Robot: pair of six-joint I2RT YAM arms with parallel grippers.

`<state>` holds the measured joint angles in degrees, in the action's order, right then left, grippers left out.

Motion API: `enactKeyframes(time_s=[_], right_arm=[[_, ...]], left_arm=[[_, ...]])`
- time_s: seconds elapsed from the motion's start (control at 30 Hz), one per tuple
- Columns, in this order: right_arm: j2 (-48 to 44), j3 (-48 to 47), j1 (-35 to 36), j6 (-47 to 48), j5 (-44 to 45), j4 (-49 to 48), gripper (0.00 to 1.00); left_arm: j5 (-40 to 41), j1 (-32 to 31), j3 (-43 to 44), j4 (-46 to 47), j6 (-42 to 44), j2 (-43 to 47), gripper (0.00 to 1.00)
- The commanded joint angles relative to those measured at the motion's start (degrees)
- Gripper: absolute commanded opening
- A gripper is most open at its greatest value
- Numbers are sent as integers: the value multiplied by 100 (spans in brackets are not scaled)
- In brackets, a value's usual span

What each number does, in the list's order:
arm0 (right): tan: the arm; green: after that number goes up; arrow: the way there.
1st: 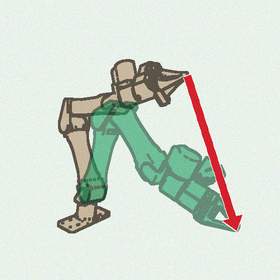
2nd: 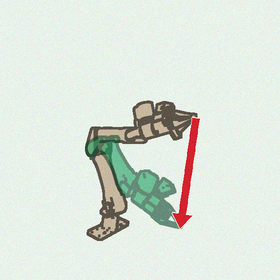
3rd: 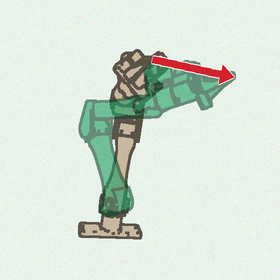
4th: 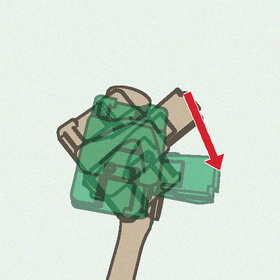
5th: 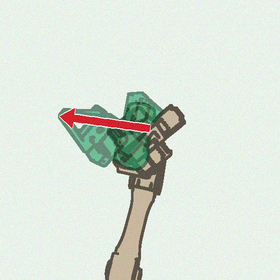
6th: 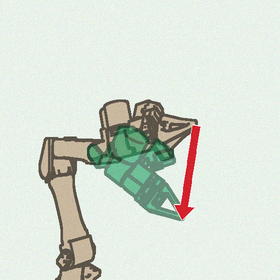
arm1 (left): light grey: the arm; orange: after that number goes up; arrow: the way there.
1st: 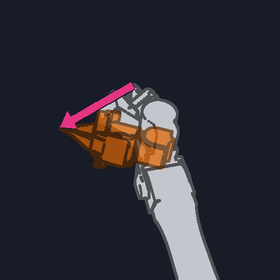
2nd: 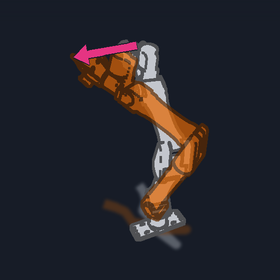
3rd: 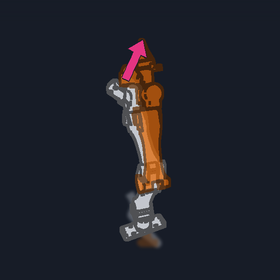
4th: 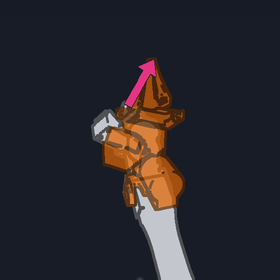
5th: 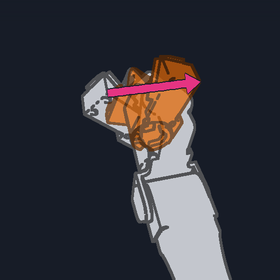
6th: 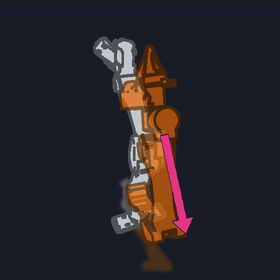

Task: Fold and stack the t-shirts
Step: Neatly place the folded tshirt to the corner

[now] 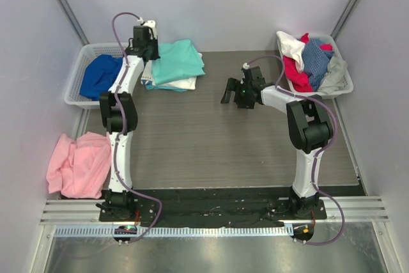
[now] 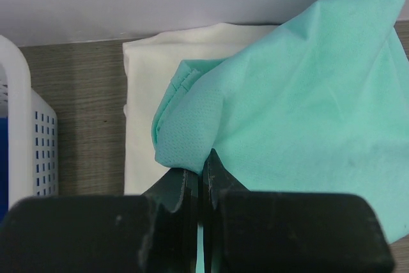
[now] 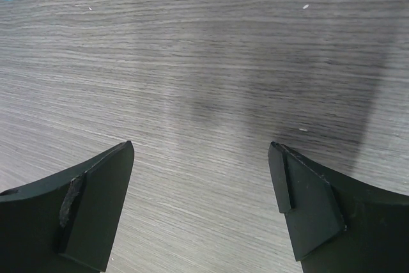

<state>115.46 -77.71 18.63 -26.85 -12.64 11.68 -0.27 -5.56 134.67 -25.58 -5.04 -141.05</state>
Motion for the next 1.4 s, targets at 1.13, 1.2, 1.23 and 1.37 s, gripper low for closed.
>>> enactKeyframes(time_s=[1.13, 1.2, 1.23, 1.37], right_arm=[[293, -78, -9, -13, 7, 36, 96], [214, -25, -18, 22, 112, 36, 96], [118, -7, -9, 39, 148, 36, 96], [-251, 19, 0, 145, 350, 123, 96]], left_arm=[[54, 328, 104, 598, -260, 279, 100], [-164, 310, -45, 633, -383, 429, 100], [-227, 284, -90, 642, -488, 517, 100], [-368, 56, -318, 616, -682, 1060, 100]])
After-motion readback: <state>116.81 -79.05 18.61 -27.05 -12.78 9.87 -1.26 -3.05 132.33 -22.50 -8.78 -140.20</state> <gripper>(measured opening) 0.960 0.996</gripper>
